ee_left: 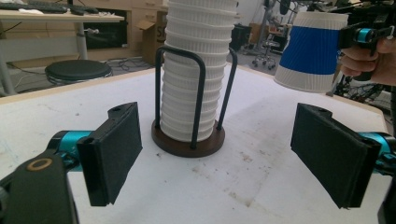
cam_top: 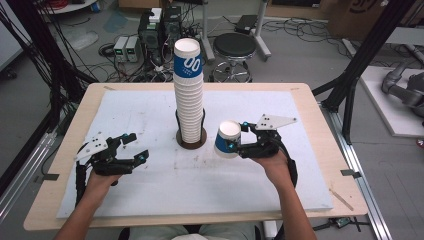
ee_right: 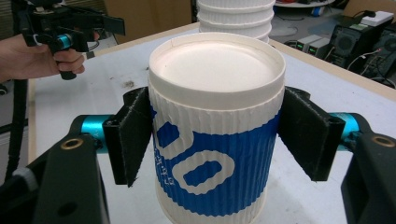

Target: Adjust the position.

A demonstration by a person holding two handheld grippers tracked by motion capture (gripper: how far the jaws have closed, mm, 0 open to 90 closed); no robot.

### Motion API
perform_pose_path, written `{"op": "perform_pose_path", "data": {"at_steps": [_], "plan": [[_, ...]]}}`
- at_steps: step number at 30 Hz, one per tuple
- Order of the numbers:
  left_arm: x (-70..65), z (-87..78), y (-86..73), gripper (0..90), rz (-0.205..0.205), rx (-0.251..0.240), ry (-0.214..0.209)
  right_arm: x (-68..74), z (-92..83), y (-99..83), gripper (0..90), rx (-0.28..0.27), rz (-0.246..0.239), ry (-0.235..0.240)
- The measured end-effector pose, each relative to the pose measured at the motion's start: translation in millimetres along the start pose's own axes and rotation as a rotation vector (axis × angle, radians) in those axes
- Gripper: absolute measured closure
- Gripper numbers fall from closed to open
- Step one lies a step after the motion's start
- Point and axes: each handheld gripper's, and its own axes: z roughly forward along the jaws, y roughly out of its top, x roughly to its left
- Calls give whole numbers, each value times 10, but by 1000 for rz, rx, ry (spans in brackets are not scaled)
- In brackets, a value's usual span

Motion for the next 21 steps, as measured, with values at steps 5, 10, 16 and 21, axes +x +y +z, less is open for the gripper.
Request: {"op": "perform_pose_path", "data": {"at_steps": [5, 10, 16, 21], "plan": [[-48, 59, 2, 162, 9, 11, -40, 26, 33, -14, 293, 8, 0, 15], [-90, 89, 13, 161, 11, 19, -82, 41, 83, -19, 293, 16, -6, 45], [-201, 157, 36, 161, 21, 20, -158, 112, 136, -13, 294, 0, -23, 102], [-315, 273, 67, 161, 34, 27, -221, 196, 230, -7, 294, -4, -38, 162]]}}
